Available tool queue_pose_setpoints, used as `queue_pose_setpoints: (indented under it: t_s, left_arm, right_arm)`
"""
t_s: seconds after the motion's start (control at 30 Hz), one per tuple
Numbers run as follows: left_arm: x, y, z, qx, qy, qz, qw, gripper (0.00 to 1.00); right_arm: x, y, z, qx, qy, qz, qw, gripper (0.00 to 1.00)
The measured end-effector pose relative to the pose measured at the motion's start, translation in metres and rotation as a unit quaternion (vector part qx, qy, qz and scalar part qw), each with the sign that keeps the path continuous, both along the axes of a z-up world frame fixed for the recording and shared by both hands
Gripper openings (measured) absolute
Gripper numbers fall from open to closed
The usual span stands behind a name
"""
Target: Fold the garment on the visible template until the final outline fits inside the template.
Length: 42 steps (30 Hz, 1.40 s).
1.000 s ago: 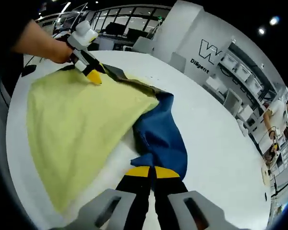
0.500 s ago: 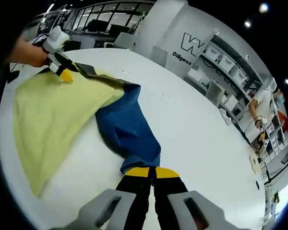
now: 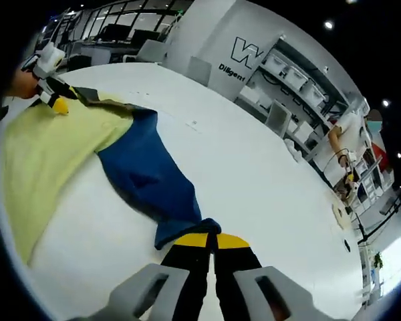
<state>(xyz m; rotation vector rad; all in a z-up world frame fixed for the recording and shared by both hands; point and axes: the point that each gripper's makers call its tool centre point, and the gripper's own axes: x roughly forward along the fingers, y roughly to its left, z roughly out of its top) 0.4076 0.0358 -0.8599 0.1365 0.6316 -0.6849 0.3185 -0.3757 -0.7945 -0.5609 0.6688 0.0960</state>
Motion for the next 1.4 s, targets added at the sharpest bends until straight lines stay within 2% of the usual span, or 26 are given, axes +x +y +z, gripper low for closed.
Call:
queue_pose_setpoints:
  t_s: [0.47,0.63,0.8,1.0,1.4]
  left_arm:
    - [0.001,0.003,0.0,0.004,-0.003,-0.003,1.0,0.48]
    - [0.001,0.003,0.0,0.006,-0.005,-0.004,1.0,0.47]
    - [0.001,0.003,0.0,0.006,-0.005,-0.004,1.0,0.47]
    - [0.002,0.003,0.0,0.008,-0.006,-0.007,0.9999,0.46]
    - [0.002,0.004,0.0,0.009,-0.008,-0.009,0.9999,0.45]
  right_arm:
    - [0.022,-0.052,0.0,0.006,-0.013,-0.066,0.9977,0.0]
    - [0.025,-0.061,0.003,0.008,-0.022,-0.09,0.9957,0.0]
    - [0.026,-0.064,0.003,0.01,-0.023,-0.094,0.9952,0.0]
    - [0.039,-0.08,0.012,0.006,-0.041,-0.118,0.9921,0.0]
    - [0.04,-0.102,-0.007,0.002,-0.028,-0.159,0.9869,0.0]
